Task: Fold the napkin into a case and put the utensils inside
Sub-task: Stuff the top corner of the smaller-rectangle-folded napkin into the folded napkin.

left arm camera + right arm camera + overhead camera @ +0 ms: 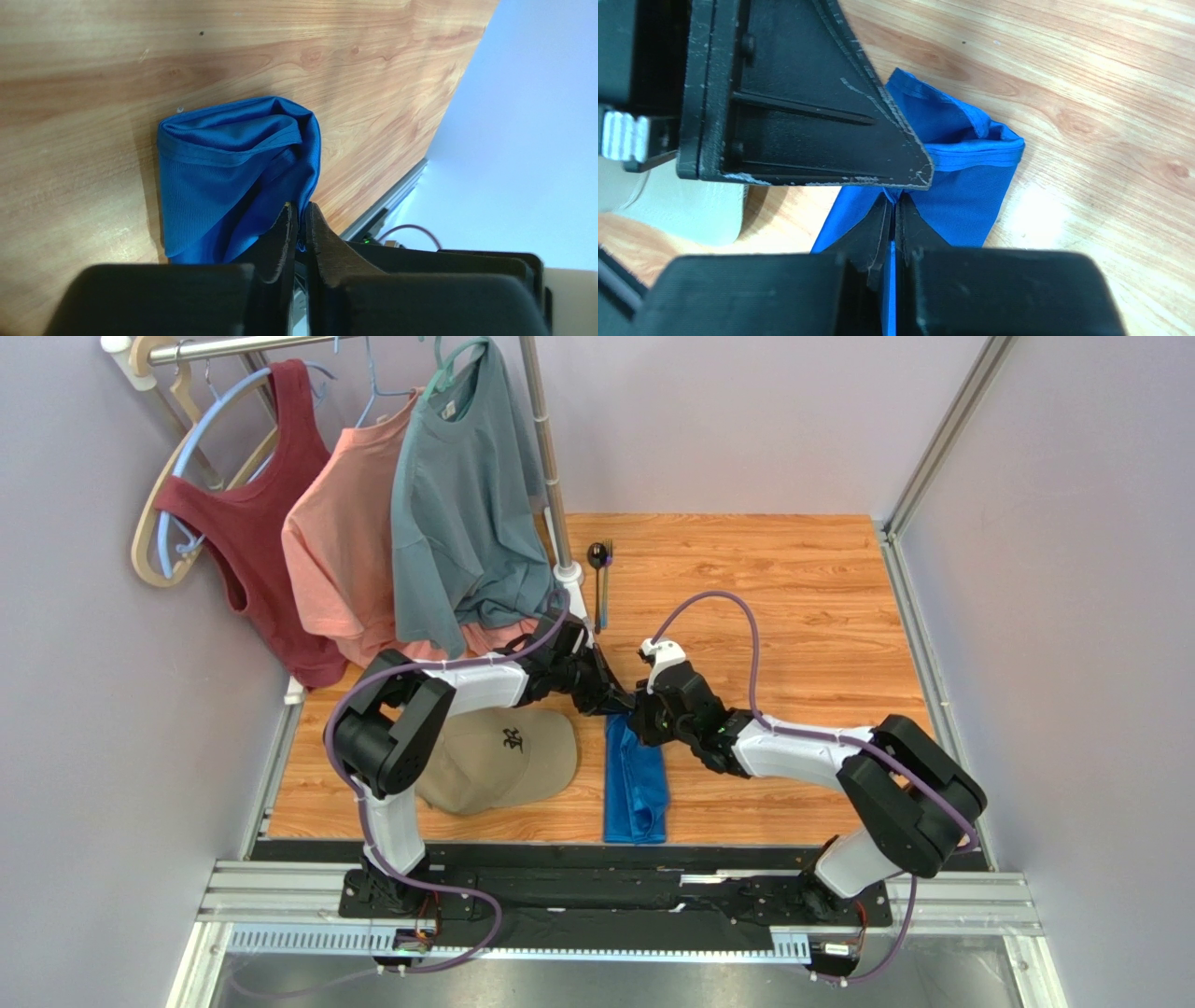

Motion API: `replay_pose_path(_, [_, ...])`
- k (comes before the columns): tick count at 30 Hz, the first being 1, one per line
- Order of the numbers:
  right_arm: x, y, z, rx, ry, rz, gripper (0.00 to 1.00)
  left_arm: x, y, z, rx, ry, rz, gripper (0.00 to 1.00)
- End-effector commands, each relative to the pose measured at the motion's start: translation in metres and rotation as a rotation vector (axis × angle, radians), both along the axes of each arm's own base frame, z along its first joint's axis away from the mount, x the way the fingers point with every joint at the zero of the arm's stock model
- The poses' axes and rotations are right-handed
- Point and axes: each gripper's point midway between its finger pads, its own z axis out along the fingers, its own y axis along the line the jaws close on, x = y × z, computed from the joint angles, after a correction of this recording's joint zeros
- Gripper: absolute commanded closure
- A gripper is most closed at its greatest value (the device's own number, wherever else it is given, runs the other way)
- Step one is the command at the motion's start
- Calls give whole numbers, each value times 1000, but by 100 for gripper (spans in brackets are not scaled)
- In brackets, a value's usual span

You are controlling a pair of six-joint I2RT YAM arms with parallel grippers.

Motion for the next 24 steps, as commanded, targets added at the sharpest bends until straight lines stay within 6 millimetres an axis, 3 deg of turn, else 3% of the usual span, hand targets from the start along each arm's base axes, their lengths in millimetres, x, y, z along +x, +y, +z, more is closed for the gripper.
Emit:
replay_pose_path(1, [0,5,17,15,13,67,100,19,-1,21,29,-191,-78,72])
replay_pose_path(4, [-1,6,11,-1,55,97,100,23,10,26,101,-262,-87,46])
replay_pose_path(7, [1,5,8,-8,81,116,100,27,22,33,177,-324,-89,42])
replay_pose_path(15, [-2,-2,1,-67,193,185,100,24,54,32,310,-433,-87,59])
replay_pose_path(22, [-1,-17,-5,-77,322,174,100,10,51,20,305,-480,-217,71])
replay_pose_path(24, [-3,-14,-6,-63,356,186,100,4,44,16,332,-497,-260,70])
